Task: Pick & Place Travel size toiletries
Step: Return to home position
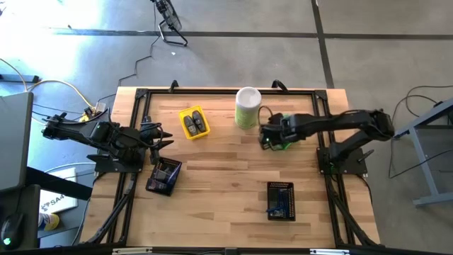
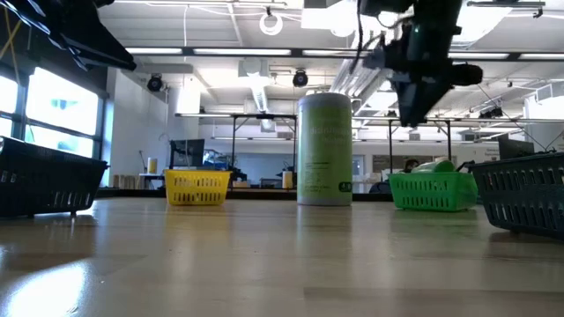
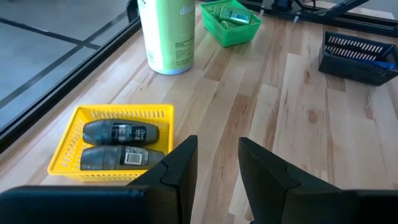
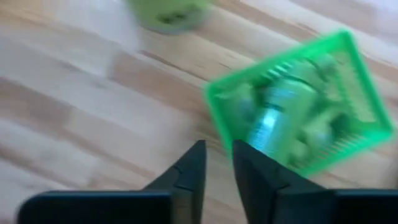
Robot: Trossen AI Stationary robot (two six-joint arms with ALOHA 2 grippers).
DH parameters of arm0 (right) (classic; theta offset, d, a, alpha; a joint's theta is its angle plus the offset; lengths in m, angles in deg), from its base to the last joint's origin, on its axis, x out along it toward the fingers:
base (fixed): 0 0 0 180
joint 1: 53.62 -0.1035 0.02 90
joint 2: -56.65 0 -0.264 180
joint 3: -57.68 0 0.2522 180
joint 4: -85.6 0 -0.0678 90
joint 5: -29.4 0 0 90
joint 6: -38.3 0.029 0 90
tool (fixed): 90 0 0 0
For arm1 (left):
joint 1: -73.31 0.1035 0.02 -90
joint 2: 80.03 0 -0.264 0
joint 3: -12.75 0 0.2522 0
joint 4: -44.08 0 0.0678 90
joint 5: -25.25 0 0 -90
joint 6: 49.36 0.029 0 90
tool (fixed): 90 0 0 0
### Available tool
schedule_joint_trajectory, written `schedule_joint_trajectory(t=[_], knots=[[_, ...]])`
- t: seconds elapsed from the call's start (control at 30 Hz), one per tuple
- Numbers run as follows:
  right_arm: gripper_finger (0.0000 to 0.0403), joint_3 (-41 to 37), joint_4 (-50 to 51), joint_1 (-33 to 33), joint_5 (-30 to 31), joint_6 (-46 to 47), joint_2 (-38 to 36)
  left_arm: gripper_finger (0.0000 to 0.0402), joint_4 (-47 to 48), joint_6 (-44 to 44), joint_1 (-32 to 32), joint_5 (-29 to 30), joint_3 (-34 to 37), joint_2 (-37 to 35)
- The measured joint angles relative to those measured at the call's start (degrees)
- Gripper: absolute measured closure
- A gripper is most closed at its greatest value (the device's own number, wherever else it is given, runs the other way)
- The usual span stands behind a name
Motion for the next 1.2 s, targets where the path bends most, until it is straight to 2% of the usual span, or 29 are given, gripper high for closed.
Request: schedule_joint_trajectory(t=[0.23, 0.57, 0.67, 0.87, 1.2], knots=[[0.0395, 0.00, -16.82, -5.50, 3.59, -7.86, 0.00, 0.0288, -0.81, 0.00, 0.00, -0.01, 0.00, 0.00], [0.0399, 0.00, -39.94, -11.88, 2.60, -25.45, 0.00, 0.0295, -3.14, 0.70, 0.00, -0.51, 0.00, 0.00], [0.0399, 0.00, -44.09, -13.08, 0.78, -27.18, 0.00, 0.0318, -6.41, 4.36, 0.00, -2.54, 0.00, 0.00], [0.0399, 0.00, -49.45, -14.85, 0.21, -27.38, 0.00, 0.0393, -12.55, 10.32, 0.00, -7.04, 0.00, 0.00], [0.0399, 0.00, -61.99, -16.48, -4.19, -33.82, 0.00, 0.0399, -14.95, 10.54, 0.00, -11.59, 0.00, -0.02]])
